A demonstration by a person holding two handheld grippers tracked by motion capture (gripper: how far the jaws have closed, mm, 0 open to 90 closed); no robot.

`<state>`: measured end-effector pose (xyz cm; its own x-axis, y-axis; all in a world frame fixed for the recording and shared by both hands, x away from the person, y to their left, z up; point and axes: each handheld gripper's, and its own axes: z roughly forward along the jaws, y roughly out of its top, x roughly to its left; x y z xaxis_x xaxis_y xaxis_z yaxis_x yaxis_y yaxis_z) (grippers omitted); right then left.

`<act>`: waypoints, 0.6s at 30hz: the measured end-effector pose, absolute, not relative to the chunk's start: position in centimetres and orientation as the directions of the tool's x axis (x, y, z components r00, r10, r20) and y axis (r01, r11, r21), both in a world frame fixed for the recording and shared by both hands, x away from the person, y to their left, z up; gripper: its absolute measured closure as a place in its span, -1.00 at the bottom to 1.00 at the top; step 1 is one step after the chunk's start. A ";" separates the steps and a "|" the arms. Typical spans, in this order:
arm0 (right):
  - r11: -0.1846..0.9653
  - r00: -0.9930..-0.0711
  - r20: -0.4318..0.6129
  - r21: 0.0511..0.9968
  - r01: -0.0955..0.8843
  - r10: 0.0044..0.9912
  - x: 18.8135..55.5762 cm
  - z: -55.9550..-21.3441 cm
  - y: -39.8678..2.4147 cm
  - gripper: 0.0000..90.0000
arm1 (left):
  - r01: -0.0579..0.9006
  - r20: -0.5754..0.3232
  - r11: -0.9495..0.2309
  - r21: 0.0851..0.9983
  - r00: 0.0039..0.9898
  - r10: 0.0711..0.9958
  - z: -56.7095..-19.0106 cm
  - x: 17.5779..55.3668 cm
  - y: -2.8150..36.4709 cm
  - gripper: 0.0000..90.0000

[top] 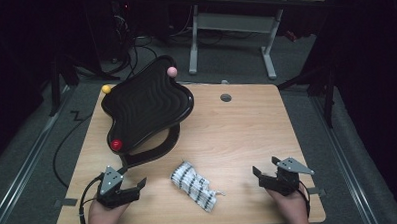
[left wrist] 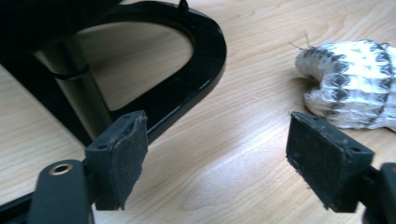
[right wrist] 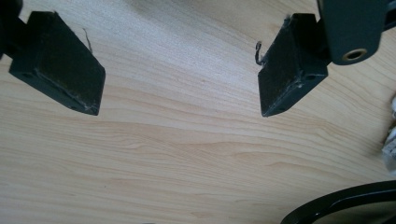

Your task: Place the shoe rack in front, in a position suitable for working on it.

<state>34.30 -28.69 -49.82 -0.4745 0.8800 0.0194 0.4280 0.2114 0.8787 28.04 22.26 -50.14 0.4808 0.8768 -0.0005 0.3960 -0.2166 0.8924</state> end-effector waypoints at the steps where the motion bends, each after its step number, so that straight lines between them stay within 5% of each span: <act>1: 0.206 -0.476 0.027 0.879 0.429 0.879 34.3 -49.8 -28.7 -0.69 | 0.396 -0.002 -0.215 0.893 0.481 0.877 -50.1 28.0 22.3 -0.57; 18: 0.208 -0.487 0.025 0.883 0.420 0.873 33.9 -49.2 -28.1 -0.88 | 0.387 -0.017 -0.202 0.900 0.493 0.870 -49.8 28.4 22.2 -0.65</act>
<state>33.85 -28.12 -49.19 -0.4865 0.8733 0.0251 0.4198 0.2084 0.8834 28.36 22.16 -49.80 0.4927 0.8701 -0.0168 0.3874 -0.2020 0.8995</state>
